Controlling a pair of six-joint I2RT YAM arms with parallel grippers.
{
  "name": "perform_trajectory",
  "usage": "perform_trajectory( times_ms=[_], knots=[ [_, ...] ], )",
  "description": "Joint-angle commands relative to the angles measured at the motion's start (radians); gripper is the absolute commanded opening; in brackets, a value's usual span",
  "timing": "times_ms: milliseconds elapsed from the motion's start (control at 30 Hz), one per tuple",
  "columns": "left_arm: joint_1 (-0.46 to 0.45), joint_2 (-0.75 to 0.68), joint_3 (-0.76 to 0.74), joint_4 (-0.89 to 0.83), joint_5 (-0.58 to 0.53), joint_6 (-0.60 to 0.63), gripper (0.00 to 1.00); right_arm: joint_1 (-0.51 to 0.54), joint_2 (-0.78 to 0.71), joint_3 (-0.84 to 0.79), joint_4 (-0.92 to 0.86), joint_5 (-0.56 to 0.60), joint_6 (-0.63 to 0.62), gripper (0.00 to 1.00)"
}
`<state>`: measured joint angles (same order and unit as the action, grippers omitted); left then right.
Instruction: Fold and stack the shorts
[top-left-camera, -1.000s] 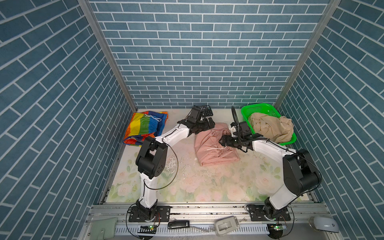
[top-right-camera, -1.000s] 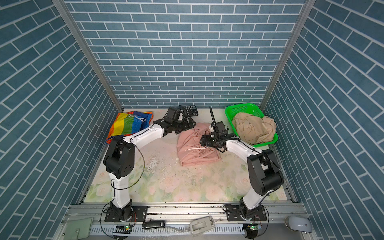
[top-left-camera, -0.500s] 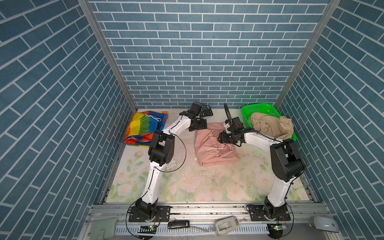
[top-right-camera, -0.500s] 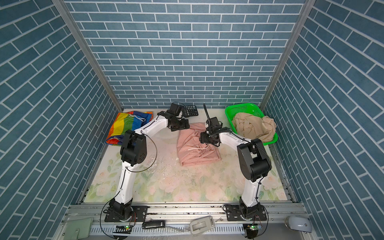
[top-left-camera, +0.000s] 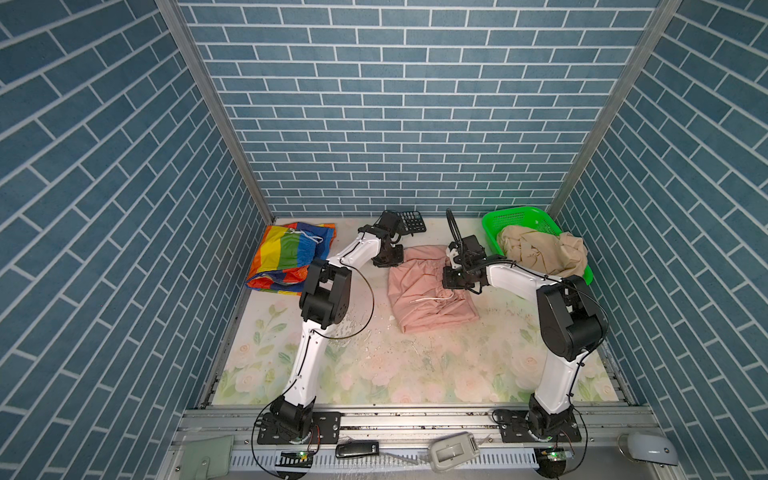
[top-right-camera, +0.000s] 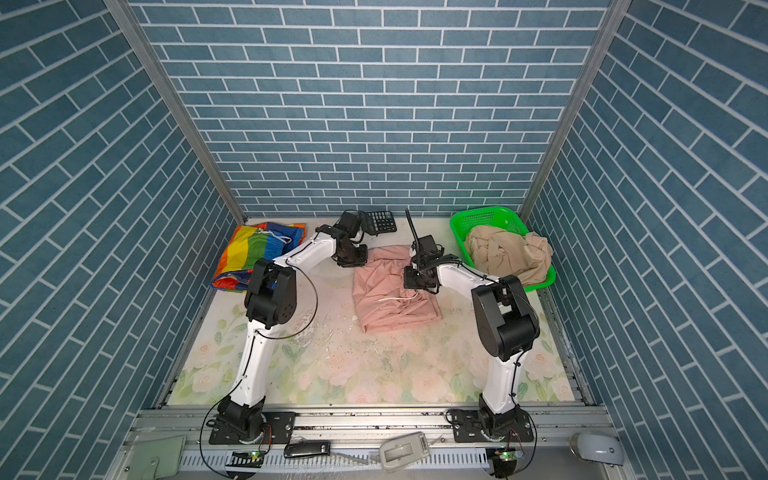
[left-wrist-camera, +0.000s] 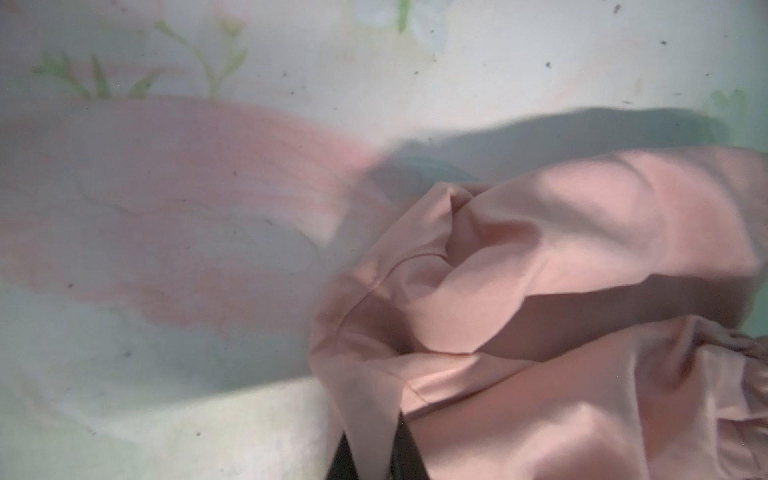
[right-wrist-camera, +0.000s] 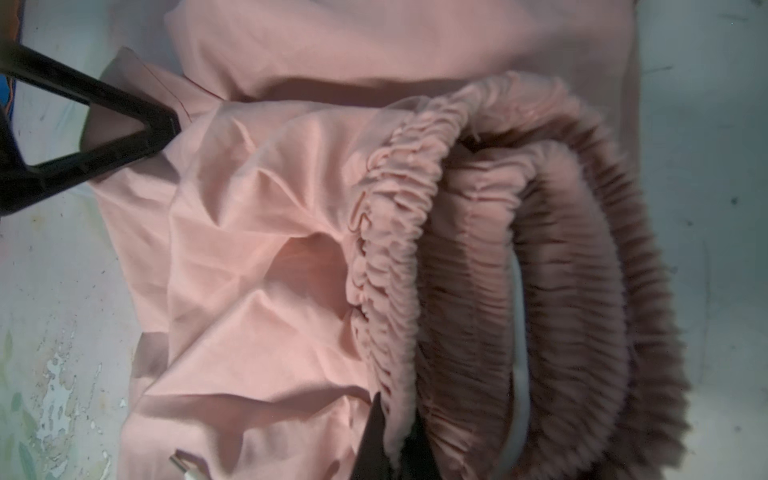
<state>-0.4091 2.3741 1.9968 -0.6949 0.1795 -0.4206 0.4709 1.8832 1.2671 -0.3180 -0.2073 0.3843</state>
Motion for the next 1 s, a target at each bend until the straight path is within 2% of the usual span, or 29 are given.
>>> perform_trajectory(
  times_ms=[0,167,333,367,467,633,667,733,833,900,933,967],
  knots=[
    [0.038,-0.067,-0.044,0.024,-0.010,0.007,0.06,-0.007,0.006,0.032,-0.012,-0.014,-0.009,0.00],
    [0.089,-0.104,-0.116,0.081,0.048,0.001,0.05,-0.037,-0.014,0.008,0.026,-0.050,0.012,0.00],
    [0.119,-0.135,-0.205,0.159,0.081,-0.009,0.05,-0.086,0.027,0.006,0.051,-0.086,0.017,0.02],
    [0.125,-0.143,-0.231,0.181,0.087,-0.013,0.04,-0.097,0.033,0.006,0.059,-0.095,0.016,0.07],
    [0.140,-0.153,-0.278,0.220,0.093,-0.019,0.06,-0.113,0.057,0.023,0.050,-0.106,0.000,0.12],
    [0.158,-0.177,-0.318,0.256,0.122,-0.019,0.17,-0.115,0.008,0.018,0.042,-0.144,-0.024,0.40],
    [0.158,-0.189,-0.322,0.258,0.124,-0.017,0.24,-0.115,-0.014,0.014,0.042,-0.156,-0.021,0.45],
    [0.159,-0.214,-0.321,0.253,0.131,-0.017,0.45,-0.115,-0.067,-0.003,0.049,-0.180,-0.011,0.54],
    [0.159,-0.275,-0.321,0.247,0.146,-0.039,0.65,-0.113,-0.164,-0.062,0.112,-0.222,0.049,0.69],
    [0.159,-0.334,-0.349,0.271,0.167,-0.085,0.83,-0.102,-0.210,-0.110,0.178,-0.265,0.103,0.79],
    [0.159,-0.369,-0.378,0.305,0.189,-0.129,0.98,-0.089,-0.222,-0.129,0.207,-0.281,0.131,0.84],
    [0.156,-0.400,-0.420,0.371,0.234,-0.185,1.00,-0.076,-0.228,-0.146,0.241,-0.296,0.155,0.89]
  ],
)
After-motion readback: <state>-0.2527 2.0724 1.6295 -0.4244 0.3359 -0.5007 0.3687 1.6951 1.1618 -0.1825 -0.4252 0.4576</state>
